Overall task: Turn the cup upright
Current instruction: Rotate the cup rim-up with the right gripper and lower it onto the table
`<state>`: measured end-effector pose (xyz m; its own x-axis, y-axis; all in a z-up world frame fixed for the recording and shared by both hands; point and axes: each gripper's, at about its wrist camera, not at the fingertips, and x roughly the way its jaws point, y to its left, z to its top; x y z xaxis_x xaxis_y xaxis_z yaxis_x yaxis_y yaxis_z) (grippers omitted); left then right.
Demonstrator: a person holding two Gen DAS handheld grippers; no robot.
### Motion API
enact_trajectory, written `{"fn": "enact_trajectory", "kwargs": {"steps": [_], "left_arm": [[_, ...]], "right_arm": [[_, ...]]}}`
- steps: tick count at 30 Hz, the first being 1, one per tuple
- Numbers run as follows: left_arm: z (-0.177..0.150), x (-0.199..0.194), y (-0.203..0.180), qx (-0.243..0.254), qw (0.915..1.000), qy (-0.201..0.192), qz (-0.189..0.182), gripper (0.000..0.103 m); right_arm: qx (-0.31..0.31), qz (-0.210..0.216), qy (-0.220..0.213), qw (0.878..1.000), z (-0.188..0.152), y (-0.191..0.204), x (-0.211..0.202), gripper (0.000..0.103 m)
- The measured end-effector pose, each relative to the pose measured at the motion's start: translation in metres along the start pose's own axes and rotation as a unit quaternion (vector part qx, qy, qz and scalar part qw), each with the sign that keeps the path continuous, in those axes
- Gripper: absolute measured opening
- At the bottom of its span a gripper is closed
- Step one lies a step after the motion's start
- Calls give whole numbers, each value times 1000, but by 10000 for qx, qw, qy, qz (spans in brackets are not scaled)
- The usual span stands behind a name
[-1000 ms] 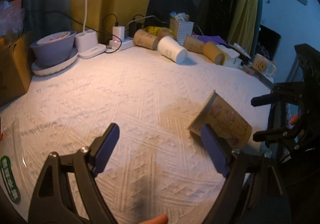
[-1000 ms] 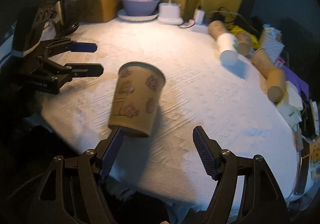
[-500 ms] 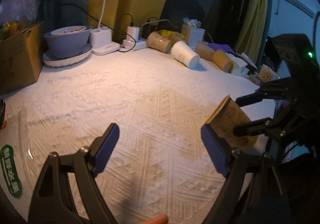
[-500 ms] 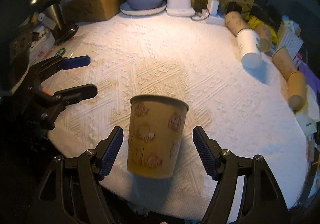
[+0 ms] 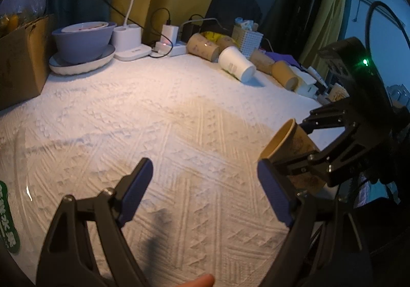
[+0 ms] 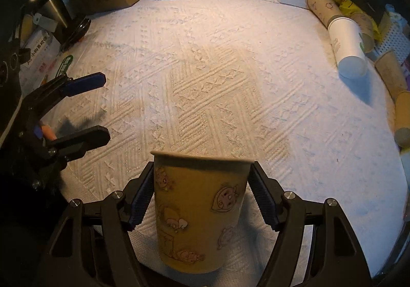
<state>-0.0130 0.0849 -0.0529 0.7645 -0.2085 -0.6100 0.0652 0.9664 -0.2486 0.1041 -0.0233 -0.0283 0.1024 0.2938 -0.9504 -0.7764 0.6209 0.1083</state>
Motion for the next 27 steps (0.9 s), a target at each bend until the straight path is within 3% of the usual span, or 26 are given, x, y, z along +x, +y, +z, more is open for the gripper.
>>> {"fn": "enact_trajectory", "kwargs": {"steps": [7,11,15,20,27], "left_arm": [[2,1,-4,30,9999,-29,104,85],[7,1,-3,-76,9999,-115,74,85],[10,5,-2,-120,9998,-89,134,85],[10,11,0,-187,9996,-19,203,85],[11,18,-10,-104,9998,22,164,85]], "right_arm": [[-28,17,-307,9995,0,-1,-11,68],[-37,-246,-1033,9943,8,-2,-22,68],[95,-232,-1913,9812,17,-10,-25,69],[35,-298,-2267,9735,22,-17,-14,69],[12,-282,-2558,9663,-1,-15,-25,69]]}}
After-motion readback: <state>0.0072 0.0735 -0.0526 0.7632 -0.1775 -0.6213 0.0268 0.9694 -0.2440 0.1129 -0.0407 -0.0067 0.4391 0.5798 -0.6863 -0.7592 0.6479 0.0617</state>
